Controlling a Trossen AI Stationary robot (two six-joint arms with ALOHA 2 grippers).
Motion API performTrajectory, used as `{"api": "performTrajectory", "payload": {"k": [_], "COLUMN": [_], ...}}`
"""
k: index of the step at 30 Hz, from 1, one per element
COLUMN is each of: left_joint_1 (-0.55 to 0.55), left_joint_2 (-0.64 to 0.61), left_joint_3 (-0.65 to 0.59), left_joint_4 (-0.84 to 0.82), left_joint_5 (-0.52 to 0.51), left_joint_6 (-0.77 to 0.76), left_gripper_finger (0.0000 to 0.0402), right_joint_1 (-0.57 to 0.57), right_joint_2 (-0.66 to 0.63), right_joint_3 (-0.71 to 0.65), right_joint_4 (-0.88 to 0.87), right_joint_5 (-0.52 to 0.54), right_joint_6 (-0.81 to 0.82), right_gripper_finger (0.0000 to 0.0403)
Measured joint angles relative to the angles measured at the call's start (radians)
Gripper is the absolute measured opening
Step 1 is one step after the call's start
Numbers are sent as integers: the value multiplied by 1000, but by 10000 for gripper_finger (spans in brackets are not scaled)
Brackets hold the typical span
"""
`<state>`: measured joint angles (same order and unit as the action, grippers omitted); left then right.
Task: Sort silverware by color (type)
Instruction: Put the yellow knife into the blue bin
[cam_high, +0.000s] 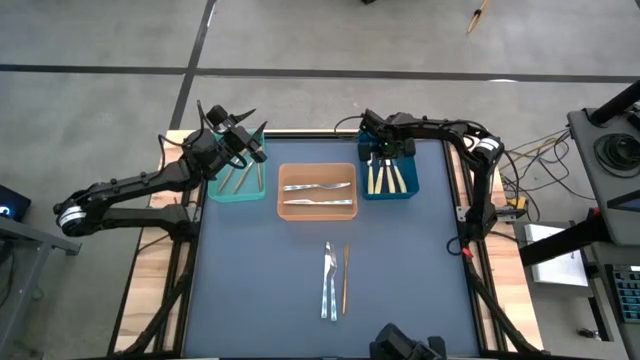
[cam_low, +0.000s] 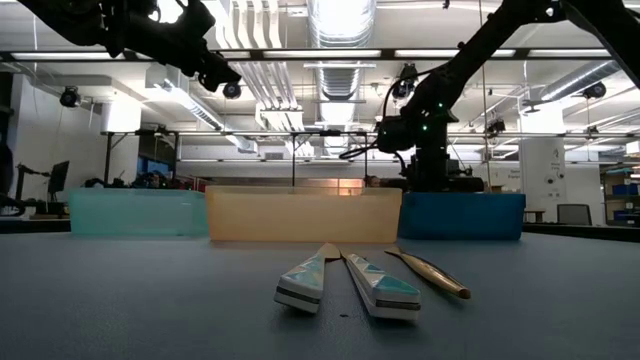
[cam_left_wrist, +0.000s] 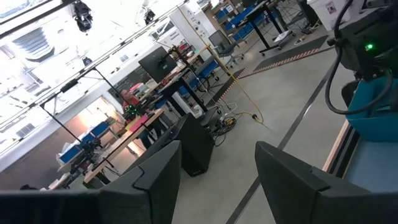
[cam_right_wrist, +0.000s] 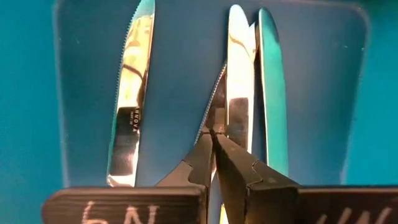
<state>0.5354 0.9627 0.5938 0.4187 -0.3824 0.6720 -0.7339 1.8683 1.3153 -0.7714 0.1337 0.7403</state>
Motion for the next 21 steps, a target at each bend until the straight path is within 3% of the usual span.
{"api": "performTrajectory", "payload": {"k": [21], "left_joint_1": [0], "left_joint_2": [0], "left_joint_3": [0], "left_joint_4": [0], "left_joint_5": [0], "left_joint_6": [0], "left_gripper_finger": [187], "right_joint_1": [29], "right_joint_2": [-1], "right_joint_3": [27], "right_joint_4": [47], "right_joint_5": [-1], "right_joint_6": [-60], "right_gripper_finger": [12]}}
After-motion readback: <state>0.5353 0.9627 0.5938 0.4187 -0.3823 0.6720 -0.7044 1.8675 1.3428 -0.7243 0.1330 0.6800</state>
